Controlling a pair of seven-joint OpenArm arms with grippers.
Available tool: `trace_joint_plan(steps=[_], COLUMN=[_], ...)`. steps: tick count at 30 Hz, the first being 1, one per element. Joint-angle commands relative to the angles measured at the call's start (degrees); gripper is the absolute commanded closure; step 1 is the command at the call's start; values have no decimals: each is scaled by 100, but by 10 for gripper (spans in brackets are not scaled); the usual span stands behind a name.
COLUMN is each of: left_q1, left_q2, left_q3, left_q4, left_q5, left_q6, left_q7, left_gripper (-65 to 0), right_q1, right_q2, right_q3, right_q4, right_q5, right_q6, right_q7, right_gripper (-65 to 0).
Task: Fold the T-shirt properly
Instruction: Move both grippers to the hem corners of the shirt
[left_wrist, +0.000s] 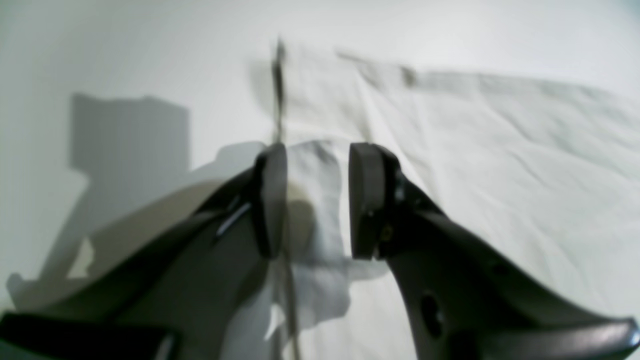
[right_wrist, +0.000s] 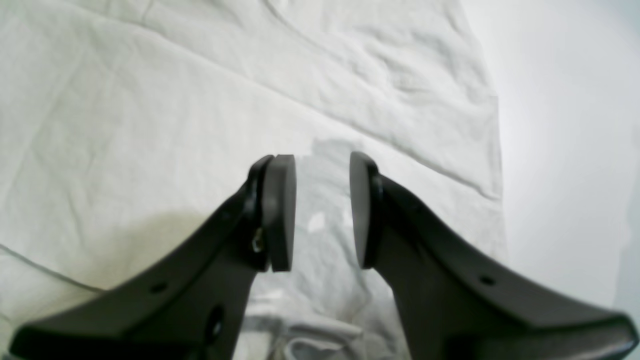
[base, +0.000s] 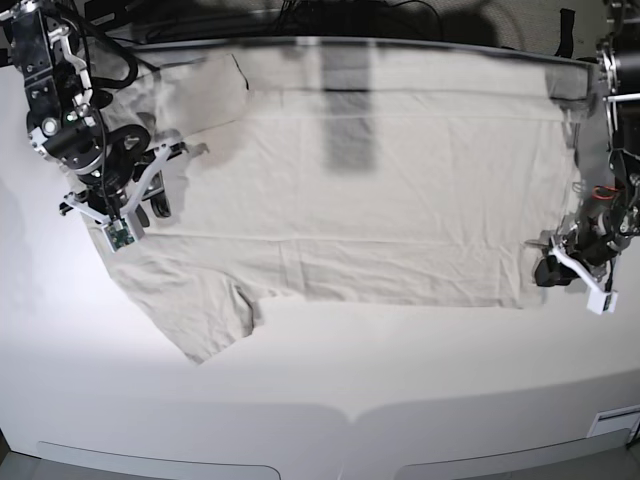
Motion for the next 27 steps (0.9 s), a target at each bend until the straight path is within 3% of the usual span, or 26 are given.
trace_joint_plan(steps=[1, 5, 10, 15, 18, 21, 22, 24, 27], left_q1=[-313, -881, -1110, -1110, -1110, -1110, -1110, -1110, -1113], left_q2=[-133, -15, 400, 704, 704, 684, 682, 656, 575], left_q3=[66, 315, 319, 319, 319, 319, 319, 319, 319], left_q4=[-170, -1156, -1698, -1707, -1707, -1707, -1707, -1707, -1705], left_q5=[35, 566, 1211, 1648, 1644, 1646, 1646, 1639, 1617], left_q6=[-22, -20, -20, -13, 31, 544, 739, 988, 997], left_q7=[-275, -774, -1156, -1169, -1158, -1152, -1150, -1152, -1176], left_gripper=[-207, -207, -207, -204, -157, -18, 0, 0, 0], right_q1=[48, 50, 50, 50, 70, 240, 348, 590, 1043], right_q2=[76, 76, -4, -114, -114, -111, -114, -133, -254], right_q3=[44, 44, 44, 44, 44, 44, 44, 44, 37], right_q4=[79, 79, 79, 79, 79, 7, -94, -378, -938], right_q5=[22, 17, -26, -22, -74, -289, -304, -289, -256], right_q6=[-4, -4, -4, -4, -4, -4, -4, -4, 63], right_q7=[90, 44, 39, 28, 50, 96, 96, 96, 114], right_gripper=[-189, -189, -189, -189, -189, -189, -189, -189, -189])
